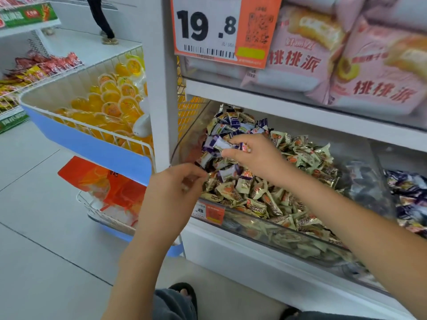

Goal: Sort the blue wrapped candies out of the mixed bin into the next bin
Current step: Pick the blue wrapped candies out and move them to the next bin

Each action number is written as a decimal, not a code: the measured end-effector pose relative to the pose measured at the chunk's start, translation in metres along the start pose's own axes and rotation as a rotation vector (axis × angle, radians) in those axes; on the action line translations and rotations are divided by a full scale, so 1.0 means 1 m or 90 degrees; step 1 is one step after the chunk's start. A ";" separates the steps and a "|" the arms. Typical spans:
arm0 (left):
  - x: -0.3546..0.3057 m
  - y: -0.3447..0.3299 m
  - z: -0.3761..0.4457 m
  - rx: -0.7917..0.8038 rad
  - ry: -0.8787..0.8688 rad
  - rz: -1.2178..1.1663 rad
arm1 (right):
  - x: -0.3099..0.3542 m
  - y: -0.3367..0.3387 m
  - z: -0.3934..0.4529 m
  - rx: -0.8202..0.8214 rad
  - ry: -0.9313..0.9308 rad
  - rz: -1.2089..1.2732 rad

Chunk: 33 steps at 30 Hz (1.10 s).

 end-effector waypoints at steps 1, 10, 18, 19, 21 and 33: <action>-0.003 -0.003 0.000 0.012 -0.015 -0.001 | 0.000 0.005 -0.007 -0.011 -0.017 0.017; -0.014 -0.026 0.000 0.124 -0.060 0.087 | -0.025 0.074 -0.127 -0.209 -0.191 0.051; -0.025 -0.037 0.000 0.101 -0.089 0.106 | -0.105 0.121 -0.262 -0.295 -0.410 -0.078; -0.026 -0.038 0.000 0.104 -0.083 0.106 | -0.111 0.118 -0.264 -0.234 -0.419 -0.046; -0.027 -0.038 0.000 0.111 -0.072 0.089 | -0.114 0.116 -0.266 -0.210 -0.420 -0.048; -0.017 -0.012 -0.005 0.031 -0.003 0.060 | 0.001 0.021 -0.073 0.013 0.055 -0.138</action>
Point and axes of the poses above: each hand's wrist, its own z-axis towards the middle knuckle, its own y-axis out of the back of the hand, x = y × z, the point moved 3 cm from there along z, towards the middle knuckle, and after that the axes turned 14 degrees about x, right-handed, at the moved point
